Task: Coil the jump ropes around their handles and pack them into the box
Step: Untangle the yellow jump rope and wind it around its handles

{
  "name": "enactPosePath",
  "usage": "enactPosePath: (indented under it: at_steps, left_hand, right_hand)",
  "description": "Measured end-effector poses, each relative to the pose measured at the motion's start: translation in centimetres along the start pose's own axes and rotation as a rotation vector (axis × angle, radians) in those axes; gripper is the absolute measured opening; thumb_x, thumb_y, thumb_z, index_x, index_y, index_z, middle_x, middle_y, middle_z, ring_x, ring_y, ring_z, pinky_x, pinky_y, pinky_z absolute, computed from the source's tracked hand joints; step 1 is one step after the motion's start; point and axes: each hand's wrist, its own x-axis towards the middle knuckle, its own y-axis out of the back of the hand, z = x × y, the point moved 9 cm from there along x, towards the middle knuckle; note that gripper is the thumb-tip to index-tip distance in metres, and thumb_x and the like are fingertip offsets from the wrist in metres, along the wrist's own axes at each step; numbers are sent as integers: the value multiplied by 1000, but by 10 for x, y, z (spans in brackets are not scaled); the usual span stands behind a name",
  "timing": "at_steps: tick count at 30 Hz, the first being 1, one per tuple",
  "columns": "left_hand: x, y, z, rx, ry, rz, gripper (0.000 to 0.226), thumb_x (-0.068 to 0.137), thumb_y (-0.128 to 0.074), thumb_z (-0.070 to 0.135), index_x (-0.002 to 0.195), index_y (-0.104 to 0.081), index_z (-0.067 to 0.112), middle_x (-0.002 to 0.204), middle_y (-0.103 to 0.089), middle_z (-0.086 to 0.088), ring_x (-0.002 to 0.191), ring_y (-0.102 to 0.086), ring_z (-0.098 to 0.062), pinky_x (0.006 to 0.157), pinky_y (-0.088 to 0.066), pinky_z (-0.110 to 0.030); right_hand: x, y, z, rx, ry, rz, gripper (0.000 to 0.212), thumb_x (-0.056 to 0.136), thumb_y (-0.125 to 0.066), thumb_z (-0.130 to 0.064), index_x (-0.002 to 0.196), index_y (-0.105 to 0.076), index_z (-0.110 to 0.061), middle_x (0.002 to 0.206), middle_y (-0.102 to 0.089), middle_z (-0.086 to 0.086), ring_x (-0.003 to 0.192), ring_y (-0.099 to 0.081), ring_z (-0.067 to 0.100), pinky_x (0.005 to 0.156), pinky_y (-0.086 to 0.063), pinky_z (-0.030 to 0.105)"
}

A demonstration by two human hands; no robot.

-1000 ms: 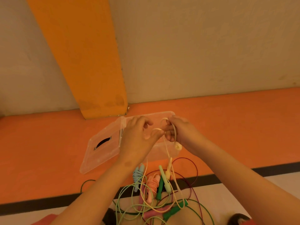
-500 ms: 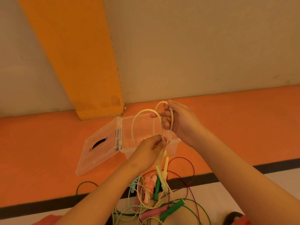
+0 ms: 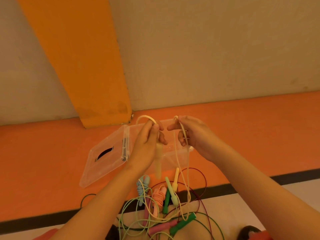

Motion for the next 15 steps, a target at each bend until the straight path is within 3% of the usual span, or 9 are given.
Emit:
enactPosePath:
  at_steps: [3,5,8,12,15]
  left_hand:
    - [-3,-1,-6,-106,112,-31,19,103,-37,20,97,-54,14,62,-41,0,52,-45,-20,55,-43,-34]
    - [-7,-10,-9,-67,153,-98,15,99,-48,24,108,-56,16,64,-50,2,46,-44,-16,46,-40,-29]
    - [-15,-27,-17,34,173,-225,23,92,-62,20,114,-59,17,91,-67,1,42,-48,-15,41,-42,-25]
    - [-19,-35,-29,123,236,-303,16,97,-54,19,98,-68,12,61,-66,2,38,-49,-10,43,-41,-21]
    - [-13,-27,-24,38,223,-213,23,99,-48,13,85,-66,11,75,-72,2,45,-56,-10,40,-40,-20]
  right_hand:
    - [-5,-3,-6,63,17,-56,15,98,-47,-15,107,-56,-8,92,-68,9,71,-61,19,66,-52,31]
    - [-7,-6,-12,128,42,-112,21,96,-48,-9,115,-56,-8,92,-68,9,82,-64,20,74,-56,33]
    - [-7,-8,-21,200,93,-134,34,91,-53,-3,124,-55,-7,97,-64,14,90,-65,20,81,-57,36]
    - [-4,-8,-31,268,170,-113,37,89,-54,2,123,-55,-12,98,-62,12,97,-63,21,88,-55,39]
    - [-1,1,-30,125,179,-36,35,91,-55,-7,124,-55,-19,106,-64,8,104,-62,16,95,-48,38]
